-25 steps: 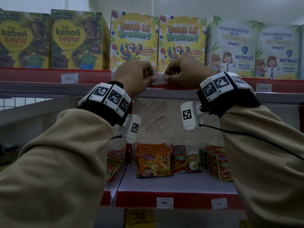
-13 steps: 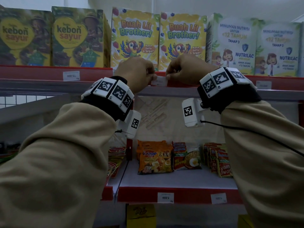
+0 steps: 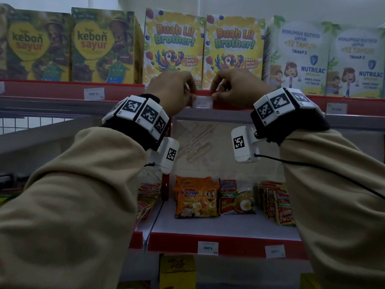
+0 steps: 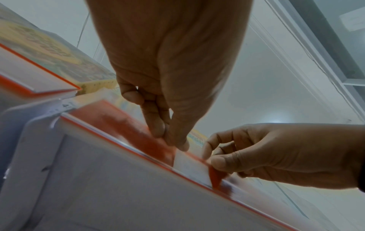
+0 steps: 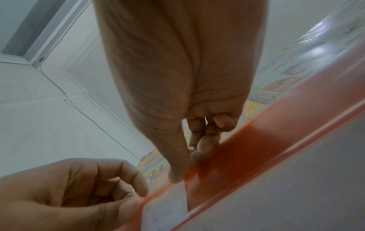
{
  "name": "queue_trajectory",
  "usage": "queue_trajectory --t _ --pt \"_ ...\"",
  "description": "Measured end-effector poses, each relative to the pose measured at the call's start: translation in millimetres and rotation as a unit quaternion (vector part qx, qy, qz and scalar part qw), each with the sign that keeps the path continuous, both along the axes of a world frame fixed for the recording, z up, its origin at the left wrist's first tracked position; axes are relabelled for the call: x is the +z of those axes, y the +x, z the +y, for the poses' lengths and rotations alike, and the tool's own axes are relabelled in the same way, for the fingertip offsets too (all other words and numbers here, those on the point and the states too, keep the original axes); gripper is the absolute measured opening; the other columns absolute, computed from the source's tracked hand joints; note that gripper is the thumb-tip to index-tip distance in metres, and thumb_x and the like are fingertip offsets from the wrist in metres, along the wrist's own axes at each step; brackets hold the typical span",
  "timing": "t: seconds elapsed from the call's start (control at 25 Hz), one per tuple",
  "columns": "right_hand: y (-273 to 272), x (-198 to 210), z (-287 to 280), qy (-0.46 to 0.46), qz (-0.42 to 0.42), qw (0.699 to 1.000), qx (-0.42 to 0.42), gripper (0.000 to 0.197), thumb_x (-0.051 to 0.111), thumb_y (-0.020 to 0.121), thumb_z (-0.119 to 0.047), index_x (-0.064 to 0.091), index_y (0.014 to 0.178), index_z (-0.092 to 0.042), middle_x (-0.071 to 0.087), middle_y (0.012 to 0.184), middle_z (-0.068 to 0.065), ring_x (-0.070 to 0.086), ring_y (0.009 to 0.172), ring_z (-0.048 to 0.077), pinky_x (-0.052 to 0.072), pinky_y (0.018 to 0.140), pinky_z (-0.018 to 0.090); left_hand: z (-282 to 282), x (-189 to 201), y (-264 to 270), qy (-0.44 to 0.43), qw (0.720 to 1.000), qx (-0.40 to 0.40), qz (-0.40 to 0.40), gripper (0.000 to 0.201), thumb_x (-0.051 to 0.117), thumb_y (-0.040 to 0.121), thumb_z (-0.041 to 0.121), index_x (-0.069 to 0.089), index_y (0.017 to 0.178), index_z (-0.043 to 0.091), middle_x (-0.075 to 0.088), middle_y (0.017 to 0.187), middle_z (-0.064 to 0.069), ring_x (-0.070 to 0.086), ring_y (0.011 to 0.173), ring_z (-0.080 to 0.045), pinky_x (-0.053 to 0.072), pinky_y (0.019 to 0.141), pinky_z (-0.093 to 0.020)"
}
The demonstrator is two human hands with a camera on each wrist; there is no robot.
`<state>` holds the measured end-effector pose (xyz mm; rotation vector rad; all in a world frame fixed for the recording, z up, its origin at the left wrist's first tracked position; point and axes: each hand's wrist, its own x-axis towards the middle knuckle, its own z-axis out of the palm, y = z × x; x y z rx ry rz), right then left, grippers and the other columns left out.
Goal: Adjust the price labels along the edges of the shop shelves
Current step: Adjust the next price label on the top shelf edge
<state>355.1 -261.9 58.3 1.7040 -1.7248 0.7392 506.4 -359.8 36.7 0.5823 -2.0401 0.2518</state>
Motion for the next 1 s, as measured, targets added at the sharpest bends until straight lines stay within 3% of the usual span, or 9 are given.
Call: queue_trajectory --t 0.2,0.32,0.44,0.52,0.68,0.8,1.0 --pt "-6.3 -4.8 -6.1 -0.043 0.002 0.999 0.025 0.012 0.07 0.084 -0.019 0.065 0.095 -0.016 0.057 0.087 -0.001 0.052 0.081 0.014 0.04 0.073 0.025 -1.6 -4.2 -2.3 -0.017 1.0 0.001 0.023 0.017 0.067 0.086 0.023 0.06 0.099 0.016 0.063 0.104 -0.006 0.057 0.099 -0.026 0.047 0.091 -0.045" --pt "-11.5 -13.5 -10.1 -0.105 -0.006 0.993 0.049 0.01 0.073 0.081 -0.019 0.068 0.09 -0.017 0.06 0.09 0.0 0.051 0.08 0.012 0.039 0.073 0.025 -4.2 -9.5 -2.9 -0.061 0.997 0.036 0.037 0.022 0.068 0.085 0.026 0.062 0.104 0.016 0.055 0.111 -0.008 0.047 0.11 -0.027 0.04 0.095 -0.041" --pt "-11.9 -27.6 -16.9 -0.175 -0.004 0.984 0.043 0.012 0.07 0.08 -0.019 0.067 0.091 -0.017 0.061 0.096 0.004 0.053 0.09 0.021 0.042 0.085 0.032 -7.2 -17.9 3.2 -0.075 0.995 0.048 0.04 0.03 0.069 0.084 0.028 0.064 0.113 0.021 0.05 0.115 -0.008 0.041 0.115 -0.026 0.037 0.097 -0.039" --pt "-6.5 -33.1 -22.5 -0.214 -0.014 0.975 0.05 0.019 0.068 0.078 -0.014 0.062 0.096 -0.014 0.06 0.095 0.004 0.054 0.09 0.023 0.044 0.085 0.033 -9.0 -26.6 10.6 -0.074 0.996 0.024 0.032 0.034 0.067 0.086 0.029 0.063 0.119 0.022 0.05 0.117 -0.007 0.041 0.117 -0.025 0.039 0.099 -0.039" --pt "26.8 -36.8 -43.0 -0.21 -0.053 0.97 0.11 0.016 0.067 0.076 -0.01 0.061 0.089 -0.014 0.062 0.088 0.001 0.056 0.078 0.014 0.048 0.073 0.027 -19.2 -36.8 32.4 -0.126 0.991 0.034 0.002 0.028 0.057 0.09 0.023 0.067 0.116 0.02 0.055 0.118 -0.004 0.047 0.113 -0.026 0.042 0.094 -0.042" --pt "62.1 -42.6 -66.6 -0.177 -0.06 0.973 0.135 0.014 0.068 0.078 -0.016 0.063 0.09 -0.012 0.066 0.085 0.002 0.061 0.079 0.015 0.052 0.076 0.033 -37.5 -36.3 58.6 -0.137 0.987 0.076 0.028 0.026 0.053 0.09 0.021 0.066 0.113 0.021 0.057 0.115 -0.002 0.051 0.109 -0.027 0.037 0.088 -0.039" --pt "107.0 -49.0 -100.8 -0.231 -0.092 0.959 0.136 0.013 0.062 0.08 -0.017 0.065 0.092 -0.013 0.066 0.089 0.003 0.061 0.085 0.019 0.052 0.08 0.041 -79.0 -32.8 115.3 -0.131 0.985 0.108 0.03 0.025 0.06 0.086 0.026 0.065 0.11 0.025 0.057 0.111 -0.001 0.05 0.108 -0.027 0.034 0.091 -0.041"
